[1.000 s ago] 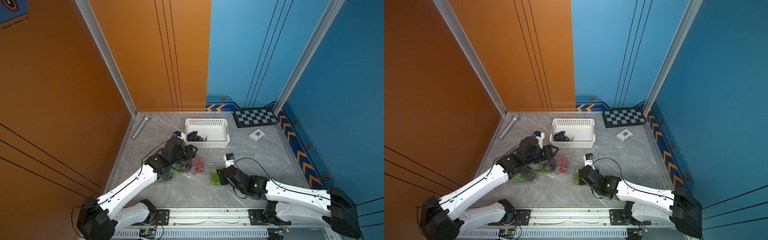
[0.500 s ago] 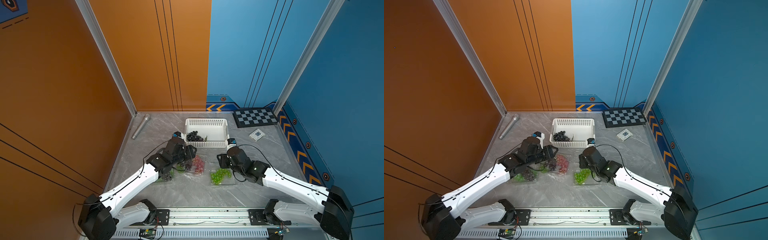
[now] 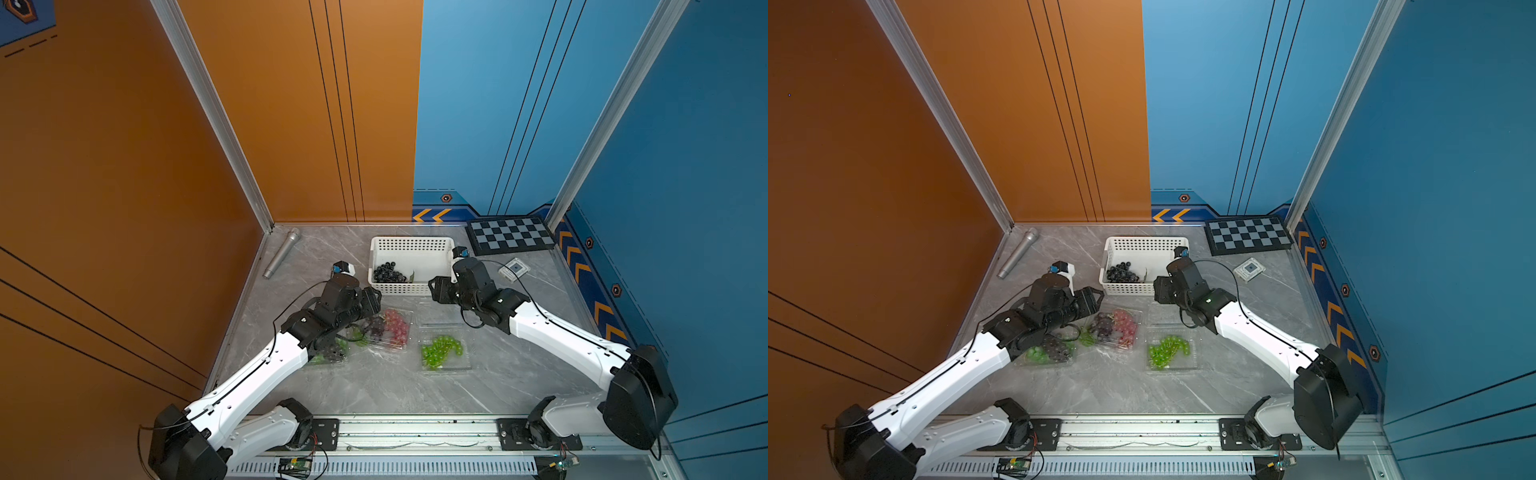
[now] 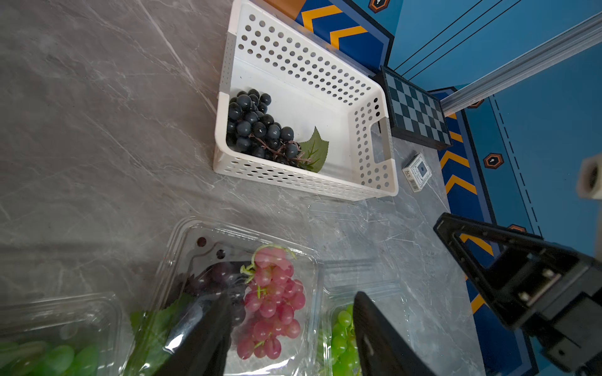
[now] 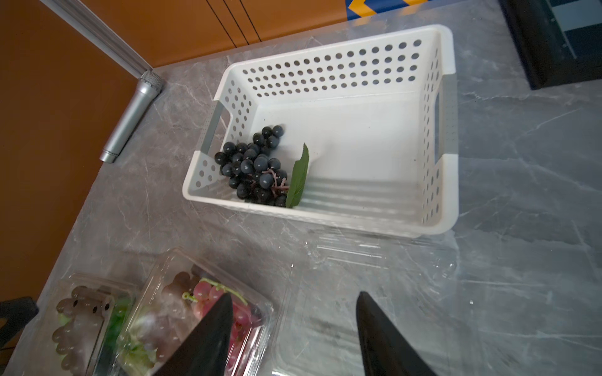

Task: Pack grapes into containers
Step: Place the grape into the packing box, then pick up the grape from the basket.

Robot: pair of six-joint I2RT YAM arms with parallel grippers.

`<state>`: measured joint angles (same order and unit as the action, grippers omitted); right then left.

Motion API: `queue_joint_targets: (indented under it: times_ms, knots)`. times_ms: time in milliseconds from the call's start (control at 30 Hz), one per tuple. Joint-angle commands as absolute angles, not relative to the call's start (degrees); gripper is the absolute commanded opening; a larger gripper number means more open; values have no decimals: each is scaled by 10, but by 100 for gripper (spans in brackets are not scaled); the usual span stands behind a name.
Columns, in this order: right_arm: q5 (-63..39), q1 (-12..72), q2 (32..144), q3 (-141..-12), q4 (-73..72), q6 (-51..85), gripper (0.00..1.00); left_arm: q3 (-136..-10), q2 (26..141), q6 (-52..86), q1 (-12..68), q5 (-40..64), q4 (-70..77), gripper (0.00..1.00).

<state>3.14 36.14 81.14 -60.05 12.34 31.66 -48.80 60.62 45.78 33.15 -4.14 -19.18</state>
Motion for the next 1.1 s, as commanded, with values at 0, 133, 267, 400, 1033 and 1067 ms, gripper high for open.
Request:
queue_joint_targets:
  times_ms: [0, 133, 267, 400, 1033, 1067]
  knots:
    - [13, 342, 849, -644, 140, 293, 63, -489, 599, 446, 320, -58, -207, 64]
    - [8, 328, 926, -694, 141, 280, 64, -489, 609, 452, 309, -44, -188, 67]
    - [-34, 315, 1014, -755, 142, 275, 64, -488, 626, 462, 291, -15, -161, 68]
    - [-88, 306, 1088, -810, 135, 278, 62, -483, 638, 466, 273, 16, -124, 69]
    - [-168, 312, 1159, -914, 148, 274, 64, -523, 693, 447, 229, 58, -114, 69]
    - [-169, 312, 1163, -919, 149, 275, 64, -524, 694, 448, 229, 59, -114, 69]
